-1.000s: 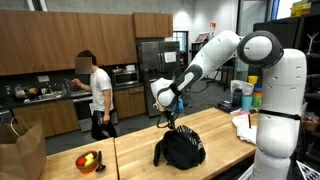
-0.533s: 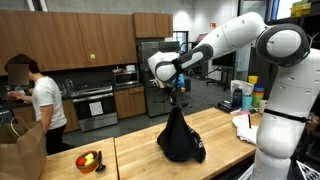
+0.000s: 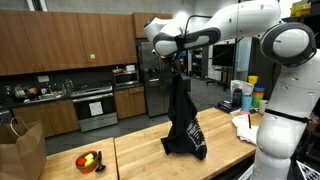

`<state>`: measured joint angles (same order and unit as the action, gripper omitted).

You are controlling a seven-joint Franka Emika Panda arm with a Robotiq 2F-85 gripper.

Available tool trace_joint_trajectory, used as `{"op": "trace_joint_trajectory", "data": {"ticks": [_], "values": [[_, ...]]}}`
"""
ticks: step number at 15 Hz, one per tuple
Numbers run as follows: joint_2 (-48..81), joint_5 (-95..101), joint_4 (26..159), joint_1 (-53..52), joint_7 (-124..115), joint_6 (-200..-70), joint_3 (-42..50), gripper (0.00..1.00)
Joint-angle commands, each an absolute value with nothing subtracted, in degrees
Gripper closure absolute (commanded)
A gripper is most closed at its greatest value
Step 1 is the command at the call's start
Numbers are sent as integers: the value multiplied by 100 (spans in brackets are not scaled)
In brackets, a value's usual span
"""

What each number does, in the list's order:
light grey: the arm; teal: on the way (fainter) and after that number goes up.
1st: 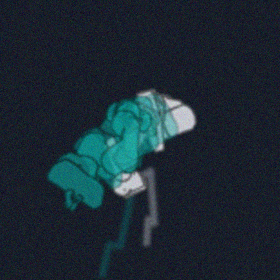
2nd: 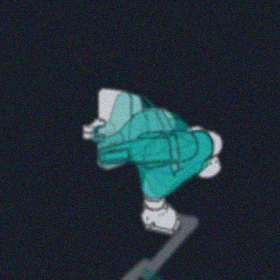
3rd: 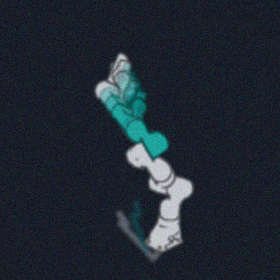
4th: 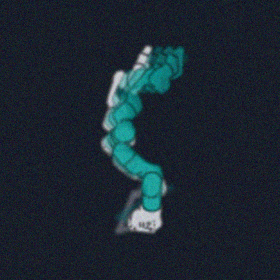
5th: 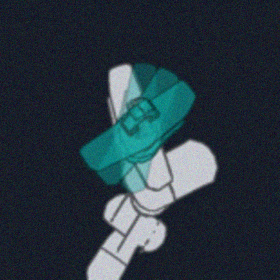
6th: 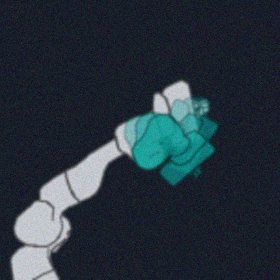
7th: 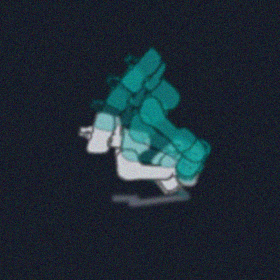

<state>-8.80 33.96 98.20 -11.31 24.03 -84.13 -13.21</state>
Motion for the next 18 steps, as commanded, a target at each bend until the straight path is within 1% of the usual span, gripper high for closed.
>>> {"op": "trace_joint_trajectory", "data": {"ticks": [1, 10, 15, 17, 18], "values": [[-394, 3987, 8558, -1306, 2593, -7638, -1602, 99], [877, 5016, 5922, -1809, 2451, -6583, -2006, 99], [1146, 5461, 4910, -2337, 2547, -6224, -2250, 99], [1108, 5457, 4694, -2499, 2523, -6240, -2345, 99], [958, 5124, 4782, -2567, 2448, -6387, -2185, 99]]}}
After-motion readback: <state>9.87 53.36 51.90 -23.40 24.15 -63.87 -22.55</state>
